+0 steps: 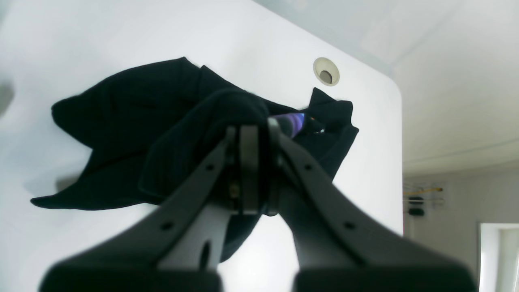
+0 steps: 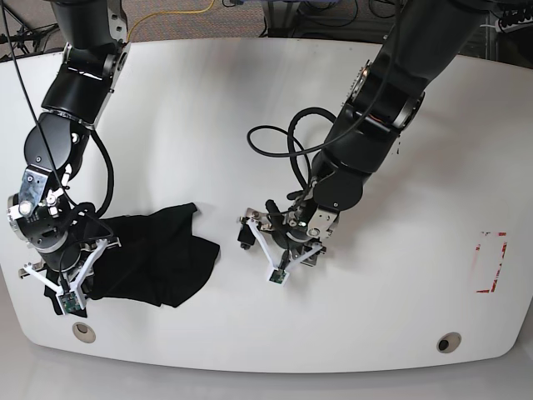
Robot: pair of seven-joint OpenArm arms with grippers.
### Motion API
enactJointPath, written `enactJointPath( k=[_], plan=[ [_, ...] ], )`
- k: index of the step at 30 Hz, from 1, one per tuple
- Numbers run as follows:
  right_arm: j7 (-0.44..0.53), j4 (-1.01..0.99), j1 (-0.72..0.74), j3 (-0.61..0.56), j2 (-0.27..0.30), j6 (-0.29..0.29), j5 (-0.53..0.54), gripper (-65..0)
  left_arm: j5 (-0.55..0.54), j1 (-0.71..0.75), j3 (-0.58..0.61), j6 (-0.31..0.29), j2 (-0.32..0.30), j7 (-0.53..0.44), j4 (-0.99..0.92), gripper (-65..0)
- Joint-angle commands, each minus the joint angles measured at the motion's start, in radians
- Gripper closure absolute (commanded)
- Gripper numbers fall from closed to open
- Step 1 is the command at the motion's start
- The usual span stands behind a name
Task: Fold the T-shirt properly
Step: 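Lower the left gripper onto the shirt fabric beside the right gripper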
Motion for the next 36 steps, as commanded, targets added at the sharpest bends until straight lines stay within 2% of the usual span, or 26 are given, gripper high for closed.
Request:
enactJointPath(
  k=[1, 14, 16, 22, 28, 36],
  plan=[
    [0.025, 0.022, 0.026, 0.004, 0.017, 0.002, 0.006, -0.1, -0.023, -0.033, 0.011, -0.006, 0.012, -0.031, 0.028, -52.7],
    [0.025, 0.034, 0.018, 0.002, 0.012, 0.011, 0.004, -0.2, -0.055, 0.008, 0.137, 0.019, 0.012, -0.065, 0.102, -53.1],
    [0.022, 0.044, 0.024, -0.003, 0.01, 0.005, 0.007, -0.1, -0.043, -0.006, 0.223, 0.041, 0.012, -0.15, 0.086, -53.6],
    [0.023, 0.051, 0.022, -0.002, 0.008, 0.005, 0.007, -0.3, -0.041, -0.007, 0.317, 0.075, 0.012, -0.233, 0.074, -53.1],
    [0.032, 0.068, 0.016, -0.005, 0.006, 0.006, 0.005, 0.0, -0.045, 0.002, 0.379, 0.102, 0.012, -0.306, 0.064, -53.5],
    [0.03, 0.078, 0.015, -0.008, 0.006, 0.006, 0.006, 0.0, -0.056, 0.013, 0.373, 0.105, 0.012, -0.316, 0.089, -53.7]
  ],
)
